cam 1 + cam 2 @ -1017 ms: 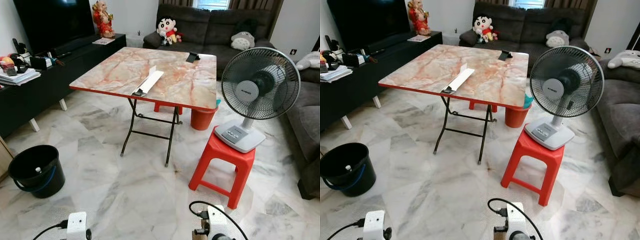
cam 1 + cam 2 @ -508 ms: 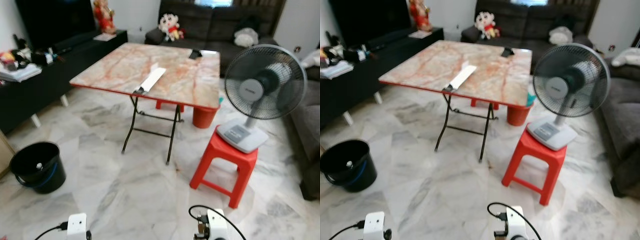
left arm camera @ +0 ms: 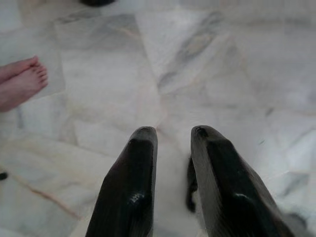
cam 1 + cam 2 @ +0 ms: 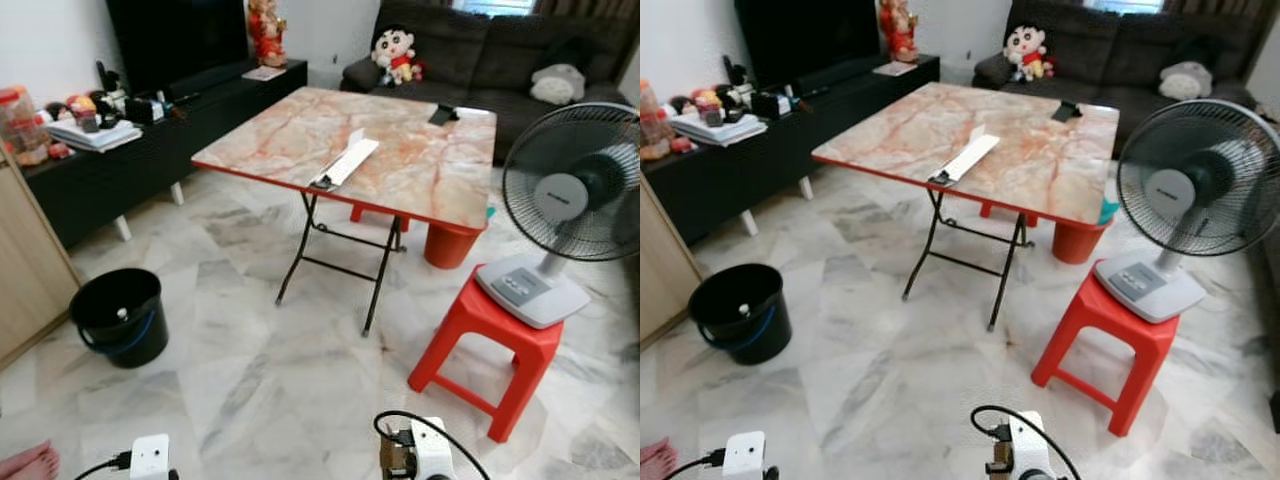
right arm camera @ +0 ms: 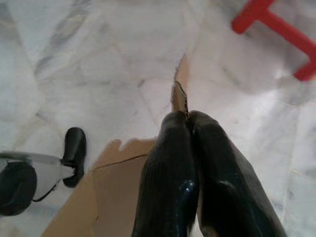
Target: Picking trash to rubbish bin
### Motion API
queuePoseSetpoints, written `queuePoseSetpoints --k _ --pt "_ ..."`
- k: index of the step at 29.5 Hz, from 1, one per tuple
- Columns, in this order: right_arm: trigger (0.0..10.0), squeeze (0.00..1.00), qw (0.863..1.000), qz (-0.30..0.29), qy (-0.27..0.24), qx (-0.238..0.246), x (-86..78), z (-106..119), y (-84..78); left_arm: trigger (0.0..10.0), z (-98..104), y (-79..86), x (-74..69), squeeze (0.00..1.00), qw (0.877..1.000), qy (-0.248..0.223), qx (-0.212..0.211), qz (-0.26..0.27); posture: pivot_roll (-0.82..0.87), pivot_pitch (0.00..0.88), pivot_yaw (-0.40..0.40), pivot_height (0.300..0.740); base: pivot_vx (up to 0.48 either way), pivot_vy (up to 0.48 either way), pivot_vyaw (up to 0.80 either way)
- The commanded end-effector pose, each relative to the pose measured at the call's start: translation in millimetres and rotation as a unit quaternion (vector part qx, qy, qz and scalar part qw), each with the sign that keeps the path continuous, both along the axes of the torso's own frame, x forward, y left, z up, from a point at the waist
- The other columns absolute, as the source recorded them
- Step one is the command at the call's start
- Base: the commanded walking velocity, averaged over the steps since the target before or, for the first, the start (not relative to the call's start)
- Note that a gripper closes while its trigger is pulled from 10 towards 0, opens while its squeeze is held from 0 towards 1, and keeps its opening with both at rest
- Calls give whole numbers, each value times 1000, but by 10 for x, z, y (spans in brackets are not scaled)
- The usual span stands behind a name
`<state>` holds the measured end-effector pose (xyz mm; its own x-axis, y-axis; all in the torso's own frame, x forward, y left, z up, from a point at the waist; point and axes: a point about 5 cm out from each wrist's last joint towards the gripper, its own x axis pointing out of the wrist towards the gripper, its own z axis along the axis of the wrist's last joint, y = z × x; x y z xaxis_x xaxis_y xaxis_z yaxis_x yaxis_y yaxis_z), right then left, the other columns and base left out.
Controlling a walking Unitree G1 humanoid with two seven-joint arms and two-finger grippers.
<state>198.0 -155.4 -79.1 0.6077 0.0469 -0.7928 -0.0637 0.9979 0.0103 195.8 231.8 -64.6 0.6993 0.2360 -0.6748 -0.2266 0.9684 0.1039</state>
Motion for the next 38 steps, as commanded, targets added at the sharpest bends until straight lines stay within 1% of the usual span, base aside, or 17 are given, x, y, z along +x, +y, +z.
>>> queuePoseSetpoints --k 1,6,12,17,28,34,38 --pt "10000 0 1000 11 -17 5 75 43 40 10000 -38 35 -81 0 1000 13 1 10 33 0 -31 740 296 0 800" --pt "10000 0 1000 3 -18 11 77 44 52 10000 -35 48 -85 0 1000 12 1 11 37 0 -27 740 310 0 800" --pt "10000 0 999 -11 -25 22 91 54 62 10000 -34 73 -97 0 1000 13 4 10 42 0 -26 740 321 0 0" --pt "10000 0 999 6 -30 18 104 63 78 10000 -29 101 -102 0 1000 12 6 14 54 0 -25 740 322 0 0" --pt "10000 0 999 7 -30 16 110 66 77 10000 -23 103 -92 0 1000 11 6 14 55 0 -25 740 322 0 800" --pt "10000 0 999 10 -32 11 116 70 54 10000 -4 114 -59 0 1000 6 4 22 55 0 -31 740 322 0 0" --pt "10000 0 999 15 -29 2 96 59 33 10000 -5 116 -63 0 1000 5 4 26 53 0 -36 740 323 0 800"
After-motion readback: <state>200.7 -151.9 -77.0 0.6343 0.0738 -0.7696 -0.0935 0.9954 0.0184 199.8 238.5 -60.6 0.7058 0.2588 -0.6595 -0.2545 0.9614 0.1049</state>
